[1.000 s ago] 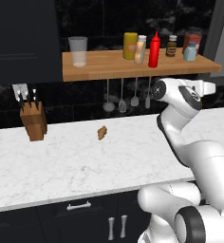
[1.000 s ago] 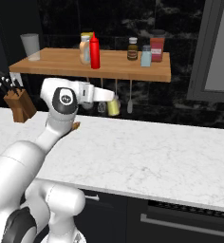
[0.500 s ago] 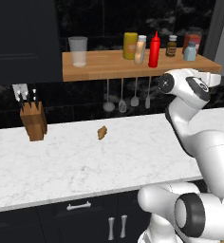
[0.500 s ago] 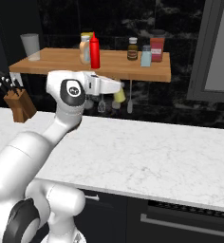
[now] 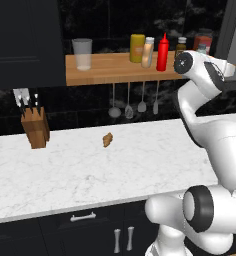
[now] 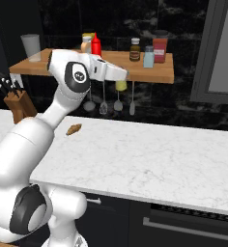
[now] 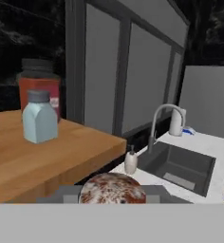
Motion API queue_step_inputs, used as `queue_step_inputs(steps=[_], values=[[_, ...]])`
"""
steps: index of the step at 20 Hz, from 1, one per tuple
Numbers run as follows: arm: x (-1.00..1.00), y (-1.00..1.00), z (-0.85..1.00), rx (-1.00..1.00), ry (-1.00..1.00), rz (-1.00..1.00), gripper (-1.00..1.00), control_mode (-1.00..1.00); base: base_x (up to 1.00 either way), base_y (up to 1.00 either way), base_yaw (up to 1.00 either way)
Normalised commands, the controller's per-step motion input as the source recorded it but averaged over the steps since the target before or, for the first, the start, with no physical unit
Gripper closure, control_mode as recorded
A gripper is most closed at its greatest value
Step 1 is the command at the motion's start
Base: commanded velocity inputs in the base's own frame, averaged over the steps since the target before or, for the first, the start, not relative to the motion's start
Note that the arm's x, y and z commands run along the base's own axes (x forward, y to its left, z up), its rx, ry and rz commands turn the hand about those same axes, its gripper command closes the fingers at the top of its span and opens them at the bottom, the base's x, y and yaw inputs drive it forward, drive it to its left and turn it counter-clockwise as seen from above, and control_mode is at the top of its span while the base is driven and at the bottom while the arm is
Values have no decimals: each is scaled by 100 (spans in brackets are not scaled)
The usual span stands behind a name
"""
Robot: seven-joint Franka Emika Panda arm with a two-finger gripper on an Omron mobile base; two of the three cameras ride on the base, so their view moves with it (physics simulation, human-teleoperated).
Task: Put the shaker and condiment bottle from the counter next to their counterparts in the cabinet.
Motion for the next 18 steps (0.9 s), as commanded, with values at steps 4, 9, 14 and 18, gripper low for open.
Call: queue_step_inputs(steps=[4,9,14,18], values=[[-26,0,43,0,-29,0,100,-100,0,0,0],[-27,21,19,0,-25,4,100,-100,0,0,0],[-1,22,0,0,-5,8,100,-100,0,0,0],[4,-2,24,3,0,2,100,-100,0,0,0]])
